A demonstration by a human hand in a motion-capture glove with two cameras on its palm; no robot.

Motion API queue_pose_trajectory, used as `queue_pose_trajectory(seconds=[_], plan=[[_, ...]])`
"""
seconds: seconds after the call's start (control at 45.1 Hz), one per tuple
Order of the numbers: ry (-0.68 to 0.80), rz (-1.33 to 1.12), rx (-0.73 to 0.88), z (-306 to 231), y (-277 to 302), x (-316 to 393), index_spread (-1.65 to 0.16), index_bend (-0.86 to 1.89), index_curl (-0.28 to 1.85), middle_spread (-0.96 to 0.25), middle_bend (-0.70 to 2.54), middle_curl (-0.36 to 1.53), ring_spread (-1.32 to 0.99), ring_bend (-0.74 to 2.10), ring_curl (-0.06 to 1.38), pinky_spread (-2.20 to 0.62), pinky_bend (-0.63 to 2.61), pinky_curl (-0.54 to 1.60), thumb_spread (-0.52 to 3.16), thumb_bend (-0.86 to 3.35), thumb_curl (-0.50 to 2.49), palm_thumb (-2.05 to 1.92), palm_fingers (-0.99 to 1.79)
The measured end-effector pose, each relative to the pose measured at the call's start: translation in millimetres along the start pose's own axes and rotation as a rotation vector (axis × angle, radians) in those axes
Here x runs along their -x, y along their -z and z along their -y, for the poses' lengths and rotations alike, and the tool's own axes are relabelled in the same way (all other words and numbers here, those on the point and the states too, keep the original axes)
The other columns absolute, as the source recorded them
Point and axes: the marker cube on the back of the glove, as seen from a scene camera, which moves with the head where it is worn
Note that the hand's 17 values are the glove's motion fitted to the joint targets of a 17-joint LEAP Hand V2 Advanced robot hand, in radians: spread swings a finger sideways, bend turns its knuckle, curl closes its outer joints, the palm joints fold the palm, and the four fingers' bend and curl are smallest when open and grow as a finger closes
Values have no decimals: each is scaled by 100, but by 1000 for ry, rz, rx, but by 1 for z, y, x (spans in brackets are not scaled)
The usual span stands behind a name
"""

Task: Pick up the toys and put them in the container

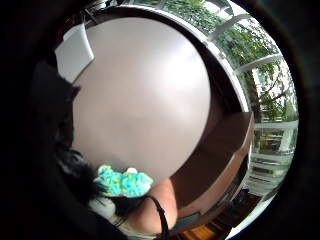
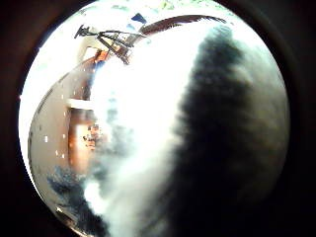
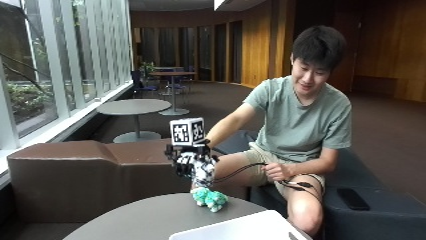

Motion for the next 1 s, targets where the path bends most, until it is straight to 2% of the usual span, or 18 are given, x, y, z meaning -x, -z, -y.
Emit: queue_pose_trajectory(seconds=[0.2,0.399,0.51,0.665,0.798,0.931,0.953,0.998], plan=[[47,-95,-92,20,108,48,-22,92,81,-23,90,93,-46,118,76,-38,96,58,60,7,90,66,76],[110,-85,-89,46,145,135,-21,95,88,-22,95,98,-46,122,80,-37,101,62,55,6,97,66,69],[122,-102,-38,64,132,196,-20,97,91,-21,97,100,-46,124,81,-37,103,63,52,5,100,66,67],[198,-169,36,99,68,279,-20,98,94,-21,99,101,-46,125,83,-37,105,65,49,4,104,66,65],[252,-144,26,124,24,307,-20,97,96,-20,99,101,-46,125,84,-37,106,66,48,4,107,66,61],[256,-164,59,143,8,320,-20,97,98,-20,100,101,-46,126,85,-36,107,66,47,3,110,66,60],[259,-168,63,147,7,321,-20,95,98,-22,83,98,-46,125,85,-36,112,67,51,6,110,69,38],[261,-170,59,154,5,323,-19,98,101,-23,80,98,-46,127,87,-36,116,70,53,6,111,69,35]])
